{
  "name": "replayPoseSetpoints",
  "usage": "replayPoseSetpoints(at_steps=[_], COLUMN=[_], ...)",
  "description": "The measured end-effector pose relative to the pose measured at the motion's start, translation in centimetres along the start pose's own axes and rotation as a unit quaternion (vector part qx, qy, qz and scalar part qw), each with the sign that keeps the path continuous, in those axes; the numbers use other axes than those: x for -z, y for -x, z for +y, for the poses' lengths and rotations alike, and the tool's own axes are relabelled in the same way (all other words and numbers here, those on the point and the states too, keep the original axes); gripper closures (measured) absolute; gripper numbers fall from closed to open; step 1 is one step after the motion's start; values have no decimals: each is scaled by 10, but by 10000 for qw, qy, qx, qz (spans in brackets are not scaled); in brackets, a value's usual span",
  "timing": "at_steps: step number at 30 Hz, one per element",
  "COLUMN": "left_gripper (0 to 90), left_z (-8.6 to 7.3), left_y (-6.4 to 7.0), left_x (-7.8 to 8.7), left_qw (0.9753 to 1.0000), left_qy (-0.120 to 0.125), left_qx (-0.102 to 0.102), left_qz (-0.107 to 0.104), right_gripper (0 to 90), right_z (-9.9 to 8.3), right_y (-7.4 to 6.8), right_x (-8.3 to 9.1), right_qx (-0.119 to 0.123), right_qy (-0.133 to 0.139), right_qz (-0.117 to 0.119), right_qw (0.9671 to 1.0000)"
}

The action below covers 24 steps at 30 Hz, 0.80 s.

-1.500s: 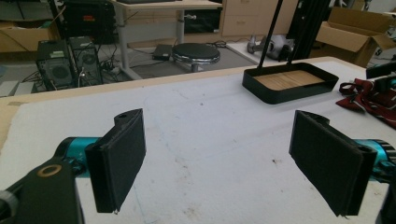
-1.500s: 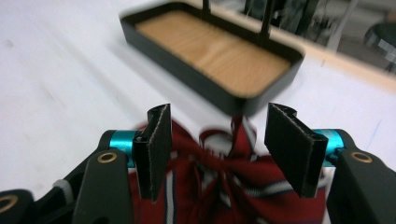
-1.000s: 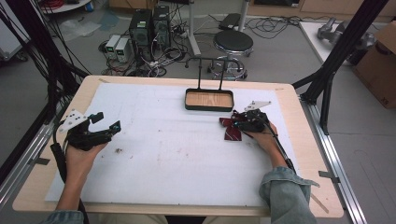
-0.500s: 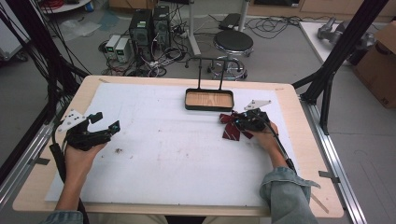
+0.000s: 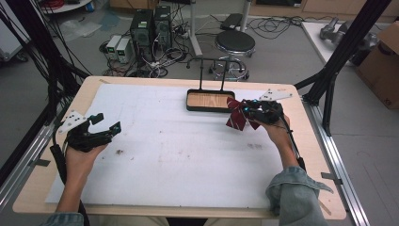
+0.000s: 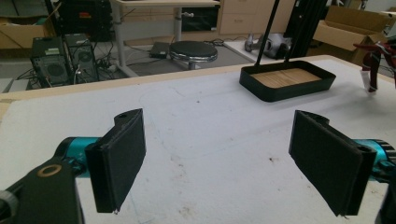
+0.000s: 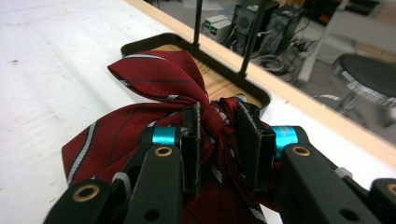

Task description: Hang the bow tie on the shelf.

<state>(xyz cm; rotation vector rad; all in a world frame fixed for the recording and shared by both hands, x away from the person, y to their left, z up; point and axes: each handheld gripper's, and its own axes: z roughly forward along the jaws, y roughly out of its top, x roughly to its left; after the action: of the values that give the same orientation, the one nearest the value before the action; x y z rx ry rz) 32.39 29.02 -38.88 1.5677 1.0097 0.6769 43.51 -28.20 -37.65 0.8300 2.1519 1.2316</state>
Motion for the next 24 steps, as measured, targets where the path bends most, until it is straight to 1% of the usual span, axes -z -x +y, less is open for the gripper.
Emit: replayPoseSetpoints(at_steps=[2,3,4,6,9,11,12,14,15,16,19,20,21,22,24], left_gripper=[191,191,191,192,192,192,192,192,192,192,192,192,192,192,192], left_z=[0,0,0,0,1,1,1,1,0,1,1,1,1,1,1], left_y=[0,0,0,0,0,0,0,0,0,0,0,0,0,0,0], left_x=[0,0,0,0,0,0,0,0,0,0,0,0,0,0,0], left_qw=[10000,10000,10000,10000,10000,10000,10000,10000,10000,10000,10000,10000,10000,10000,10000], left_qy=[1,1,-3,4,21,14,7,-1,5,0,6,8,16,16,14], left_qx=[2,-3,-3,0,1,-3,-7,-12,-11,-10,-7,-6,-2,4,3], left_qz=[-7,-10,-12,-11,-11,-9,-8,-19,-18,-21,-29,-31,-31,-28,-16], right_gripper=[718,718,718,718,718,718,718,718,718,718,718,718,717,718,718], right_z=[4,10,12,14,19,24,27,33,37,44,51,57,59,66,69], right_y=[0,-1,-1,-2,-3,-3,-4,-3,-3,-2,-1,0,0,1,2], right_x=[1,2,3,4,4,4,5,6,7,7,8,8,8,8,8], right_qx=[16,56,52,23,38,34,-8,15,-48,-57,-97,-75,-56,-60,-62], right_qy=[24,104,205,249,231,303,333,413,481,541,586,656,669,709,757], right_qz=[-3,-10,-7,10,-58,-89,-105,-160,-162,-217,-231,-227,-239,-281,-322], right_qw=[10000,9999,9998,9997,9997,9995,9994,9990,9987,9983,9980,9976,9975,9971,9966])
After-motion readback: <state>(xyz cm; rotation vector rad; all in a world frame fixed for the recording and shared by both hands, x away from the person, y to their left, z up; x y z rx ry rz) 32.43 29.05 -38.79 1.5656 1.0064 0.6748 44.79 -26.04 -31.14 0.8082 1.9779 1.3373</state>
